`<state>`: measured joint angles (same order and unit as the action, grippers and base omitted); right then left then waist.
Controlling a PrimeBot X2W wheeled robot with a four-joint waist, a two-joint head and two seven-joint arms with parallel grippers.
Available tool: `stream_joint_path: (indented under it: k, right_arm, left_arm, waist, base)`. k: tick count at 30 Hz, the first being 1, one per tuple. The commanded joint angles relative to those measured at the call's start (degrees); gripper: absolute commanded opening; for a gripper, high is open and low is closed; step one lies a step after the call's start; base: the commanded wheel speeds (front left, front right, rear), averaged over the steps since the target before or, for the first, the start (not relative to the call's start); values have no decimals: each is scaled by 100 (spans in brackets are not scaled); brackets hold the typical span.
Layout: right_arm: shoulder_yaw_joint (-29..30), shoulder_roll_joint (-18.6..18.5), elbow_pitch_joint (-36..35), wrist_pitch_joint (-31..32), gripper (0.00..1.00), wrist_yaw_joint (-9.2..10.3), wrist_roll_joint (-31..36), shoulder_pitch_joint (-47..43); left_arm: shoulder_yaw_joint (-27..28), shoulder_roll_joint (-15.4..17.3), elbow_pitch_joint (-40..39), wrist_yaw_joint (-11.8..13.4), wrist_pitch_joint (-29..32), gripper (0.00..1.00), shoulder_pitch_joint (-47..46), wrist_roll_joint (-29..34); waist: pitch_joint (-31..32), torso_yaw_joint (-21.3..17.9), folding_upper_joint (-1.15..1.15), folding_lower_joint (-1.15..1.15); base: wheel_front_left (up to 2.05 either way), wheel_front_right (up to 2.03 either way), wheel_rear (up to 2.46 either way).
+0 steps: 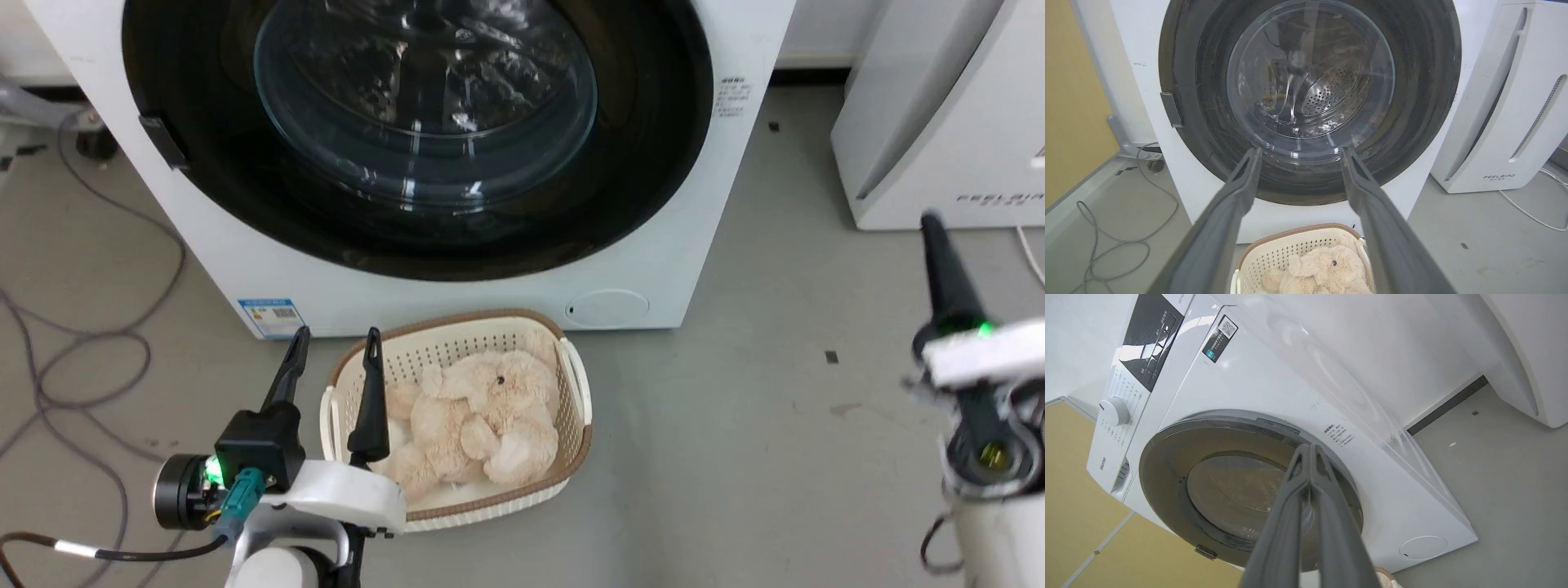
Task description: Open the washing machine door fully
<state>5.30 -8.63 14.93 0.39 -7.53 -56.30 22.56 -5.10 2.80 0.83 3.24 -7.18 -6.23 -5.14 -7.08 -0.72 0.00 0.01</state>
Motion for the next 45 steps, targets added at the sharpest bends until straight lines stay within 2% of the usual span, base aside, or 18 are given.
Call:
stream_joint_path:
  k: [1, 10, 18, 26, 35, 45]
  right_arm:
    - [-18, -107, 140, 29, 0, 2, -273, 310]
    - [-447, -619, 1045, 296, 0, 2, -1195, 1778]
    - [-1162, -911, 1992, 762, 0, 2, -1757, 3111]
    - [-2006, -997, 2901, 1450, 0, 3, -2054, 4480]
    - [-2751, -988, 3845, 1872, 0, 3, -2314, 5776]
    - [-3499, -940, 4520, 2473, 0, 4, -2552, 6667]
  left_arm:
    - [-36, 6, -37, 38, -59, 100, -113, 15]
    - [-157, 7, -187, 121, -167, 100, -369, 17]
    - [-260, 7, -301, 189, -263, 100, -533, -17]
    - [-409, 7, -484, 340, -359, 100, -677, -60]
    - [-544, 7, -606, 488, -466, 100, -829, -130]
    - [-675, 8, -631, 614, -574, 100, -1008, -224]
  waist:
    - [-99, 10, 0, 0]
    - [-467, 114, 0, -1]
    - [-787, 242, 0, -1]
    - [-1148, 374, 0, -1]
    - [-1499, 446, 0, -1]
    - [-1764, 464, 0, -1]
  base:
    - [0, 0, 0]
    - [0, 0, 0]
    - [0, 0, 0]
    - [0, 0, 0]
    - [0, 0, 0]
    - [0, 0, 0]
